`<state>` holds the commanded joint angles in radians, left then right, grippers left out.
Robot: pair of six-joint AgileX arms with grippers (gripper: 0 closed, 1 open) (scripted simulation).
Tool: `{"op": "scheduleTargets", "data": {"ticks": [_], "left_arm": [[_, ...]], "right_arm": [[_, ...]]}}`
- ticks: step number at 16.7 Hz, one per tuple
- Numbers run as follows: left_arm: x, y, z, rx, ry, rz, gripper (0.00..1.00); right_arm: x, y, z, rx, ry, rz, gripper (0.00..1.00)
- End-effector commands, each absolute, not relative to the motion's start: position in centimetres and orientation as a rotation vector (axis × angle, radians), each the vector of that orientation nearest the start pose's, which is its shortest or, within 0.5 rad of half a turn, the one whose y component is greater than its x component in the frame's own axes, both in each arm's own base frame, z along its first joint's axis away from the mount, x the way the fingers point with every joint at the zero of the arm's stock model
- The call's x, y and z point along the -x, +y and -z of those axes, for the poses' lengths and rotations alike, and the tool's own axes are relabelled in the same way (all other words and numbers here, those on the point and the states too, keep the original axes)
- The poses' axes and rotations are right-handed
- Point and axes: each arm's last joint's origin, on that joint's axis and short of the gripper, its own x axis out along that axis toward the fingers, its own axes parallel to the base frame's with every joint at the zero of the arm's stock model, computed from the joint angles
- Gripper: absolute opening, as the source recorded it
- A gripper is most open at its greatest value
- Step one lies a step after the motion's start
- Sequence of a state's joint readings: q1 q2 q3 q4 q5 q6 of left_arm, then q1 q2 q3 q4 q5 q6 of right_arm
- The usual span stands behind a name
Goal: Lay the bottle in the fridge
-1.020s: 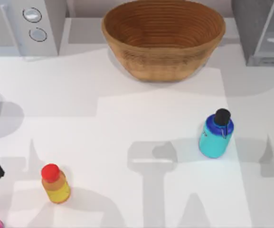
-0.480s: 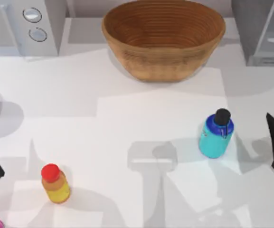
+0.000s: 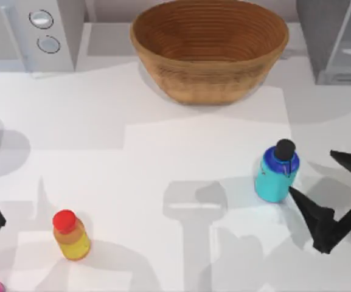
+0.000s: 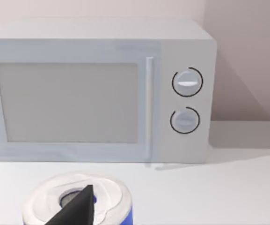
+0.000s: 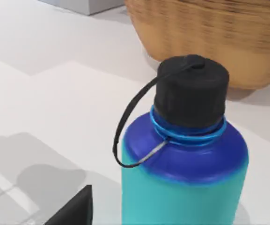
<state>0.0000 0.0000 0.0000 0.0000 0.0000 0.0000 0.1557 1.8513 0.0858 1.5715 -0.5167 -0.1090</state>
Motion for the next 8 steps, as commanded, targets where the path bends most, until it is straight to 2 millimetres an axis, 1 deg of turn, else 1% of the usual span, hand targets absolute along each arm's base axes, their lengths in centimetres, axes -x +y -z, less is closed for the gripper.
{"op": "scheduleTargets", "data": {"ticks": [2, 4, 8], "left_arm": [[-10.6, -0.1, -16.0, 0.0, 0.0, 0.0, 1.0], [-10.6, -0.1, -16.0, 0.0, 0.0, 0.0, 1.0], [-10.6, -0.1, -16.0, 0.0, 0.0, 0.0, 1.0]], "right_arm": [[-19.8, 4.7, -7.0, 0.081, 0.186, -0.737, 1.0], [-19.8, 4.8, -6.4, 0.079, 0.191, -0.762, 1.0], [-19.9, 4.8, -6.2, 0.079, 0.188, -0.773, 1.0]]}}
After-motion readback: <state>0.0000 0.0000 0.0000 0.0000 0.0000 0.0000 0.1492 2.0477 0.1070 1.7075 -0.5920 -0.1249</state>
